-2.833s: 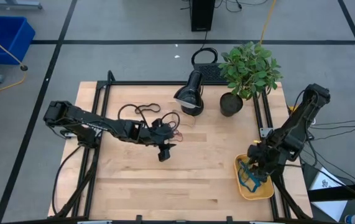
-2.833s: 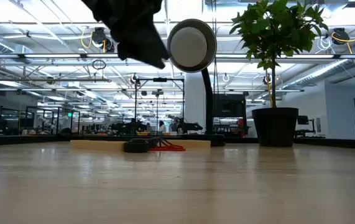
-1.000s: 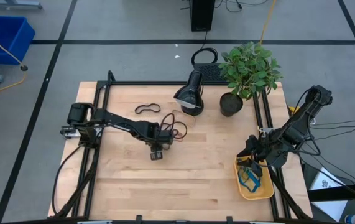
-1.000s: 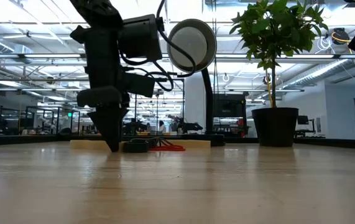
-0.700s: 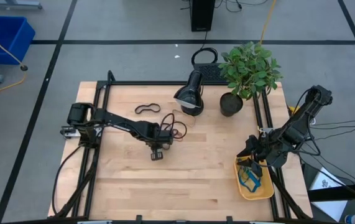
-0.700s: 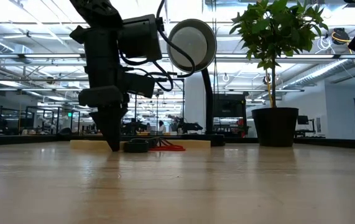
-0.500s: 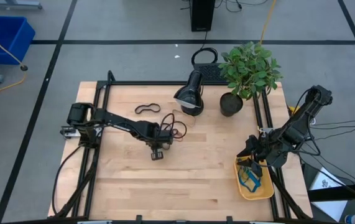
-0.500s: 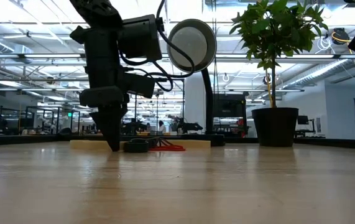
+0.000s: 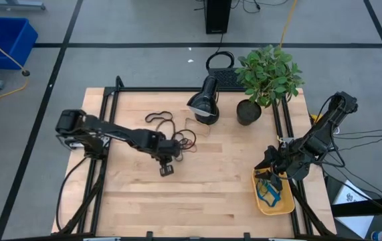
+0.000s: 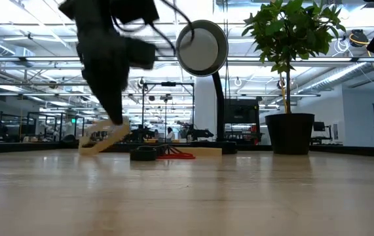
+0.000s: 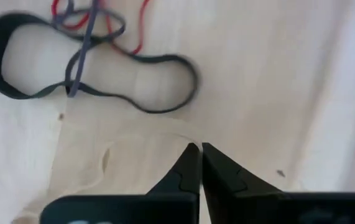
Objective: Pick and place rubber bands into bin
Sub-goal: Put the brown rubber band into the yellow bin
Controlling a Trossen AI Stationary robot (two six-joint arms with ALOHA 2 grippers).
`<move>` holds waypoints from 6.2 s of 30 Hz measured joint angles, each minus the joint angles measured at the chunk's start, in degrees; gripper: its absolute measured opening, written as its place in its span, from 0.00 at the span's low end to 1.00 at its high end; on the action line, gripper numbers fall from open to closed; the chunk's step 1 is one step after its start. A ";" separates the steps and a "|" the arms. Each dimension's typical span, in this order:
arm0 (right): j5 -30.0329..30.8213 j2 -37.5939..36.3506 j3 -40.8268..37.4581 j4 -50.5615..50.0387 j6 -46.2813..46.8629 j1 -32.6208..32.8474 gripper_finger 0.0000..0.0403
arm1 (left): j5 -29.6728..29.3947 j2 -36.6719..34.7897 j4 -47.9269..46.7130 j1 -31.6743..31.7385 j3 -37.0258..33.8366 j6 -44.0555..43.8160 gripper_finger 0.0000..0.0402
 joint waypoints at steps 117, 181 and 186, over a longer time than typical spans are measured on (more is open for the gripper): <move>-7.23 13.99 6.84 40.34 -51.23 -24.61 0.00 | -4.46 -7.70 17.75 -7.16 0.10 -8.55 0.60; -28.61 3.61 -13.51 -3.41 23.02 -0.55 0.03 | -5.08 -7.70 18.32 -1.17 0.12 -8.42 0.60; -28.39 3.61 -13.51 -3.32 22.50 -0.55 0.11 | -5.09 -7.70 18.32 -1.17 0.15 -8.42 0.60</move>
